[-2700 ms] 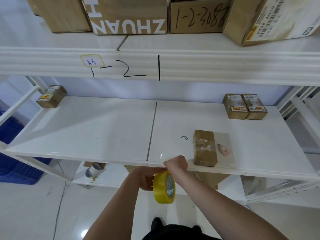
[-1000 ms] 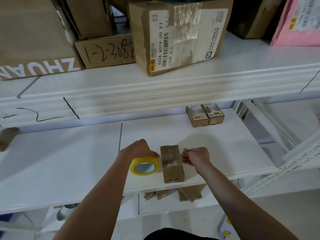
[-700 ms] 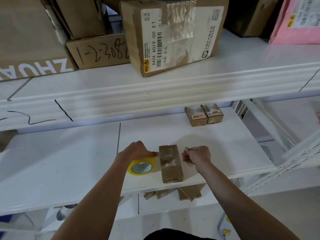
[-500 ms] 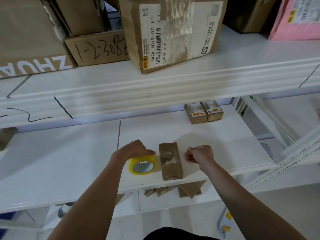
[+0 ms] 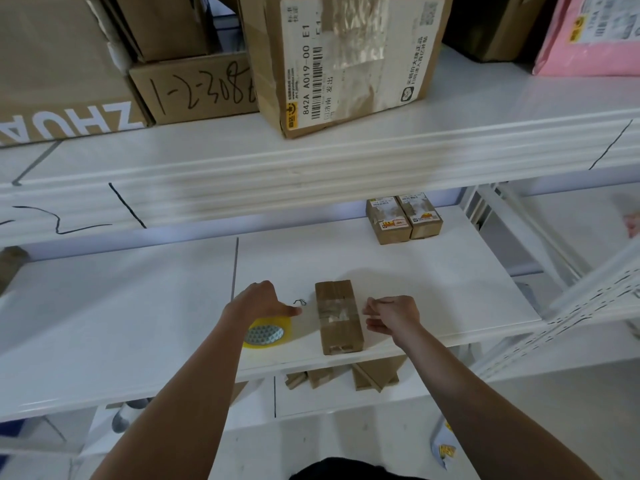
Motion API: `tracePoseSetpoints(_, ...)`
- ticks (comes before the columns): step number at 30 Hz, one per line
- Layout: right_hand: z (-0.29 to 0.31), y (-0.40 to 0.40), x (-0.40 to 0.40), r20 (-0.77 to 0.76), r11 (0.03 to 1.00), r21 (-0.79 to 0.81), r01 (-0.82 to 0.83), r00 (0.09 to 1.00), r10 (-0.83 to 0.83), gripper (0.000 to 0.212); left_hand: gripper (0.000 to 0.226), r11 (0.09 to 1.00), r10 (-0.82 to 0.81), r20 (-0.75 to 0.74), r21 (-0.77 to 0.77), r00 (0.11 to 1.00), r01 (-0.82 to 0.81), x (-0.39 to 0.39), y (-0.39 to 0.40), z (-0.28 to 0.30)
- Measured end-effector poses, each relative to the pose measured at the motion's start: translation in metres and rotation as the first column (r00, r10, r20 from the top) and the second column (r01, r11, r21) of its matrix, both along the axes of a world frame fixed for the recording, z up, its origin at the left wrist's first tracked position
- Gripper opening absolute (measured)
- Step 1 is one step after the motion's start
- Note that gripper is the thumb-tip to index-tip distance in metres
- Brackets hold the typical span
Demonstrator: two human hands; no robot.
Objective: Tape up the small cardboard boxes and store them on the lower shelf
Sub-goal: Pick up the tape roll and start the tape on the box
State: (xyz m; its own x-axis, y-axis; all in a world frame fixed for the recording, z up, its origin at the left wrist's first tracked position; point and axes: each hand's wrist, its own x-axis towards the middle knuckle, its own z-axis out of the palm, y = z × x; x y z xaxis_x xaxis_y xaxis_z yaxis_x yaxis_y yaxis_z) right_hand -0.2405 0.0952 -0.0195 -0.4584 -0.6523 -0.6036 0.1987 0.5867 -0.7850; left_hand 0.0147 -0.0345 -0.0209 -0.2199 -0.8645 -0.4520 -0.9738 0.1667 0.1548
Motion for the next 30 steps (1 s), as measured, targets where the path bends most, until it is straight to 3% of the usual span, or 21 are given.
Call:
tracePoseSetpoints(14,0.000,0.001,0.008,-0.206,0.999,-0.017,0.037,0.978,-0.040,0.019,0.074,1.000,-0.012,0.065,0.011,0.998,0.011,-0.010,0.002,-0.001)
tracePoseSetpoints(18,-0.003,-0.001,0.009,-0.195,0.997,-0.041,0.058,0.979,-0.065,0.015,0.073,1.000,-0.023,0.087,0.008,0.996,0.023,-0.009,0.000,0.003)
tracePoseSetpoints(30,-0.014,-0.004,0.013,-0.341,0.998,0.000,-0.055,0.939,0.052,0.019,0.079,0.999,-0.038,0.131,0.043,0.991,0.032,-0.007,0.002,0.001)
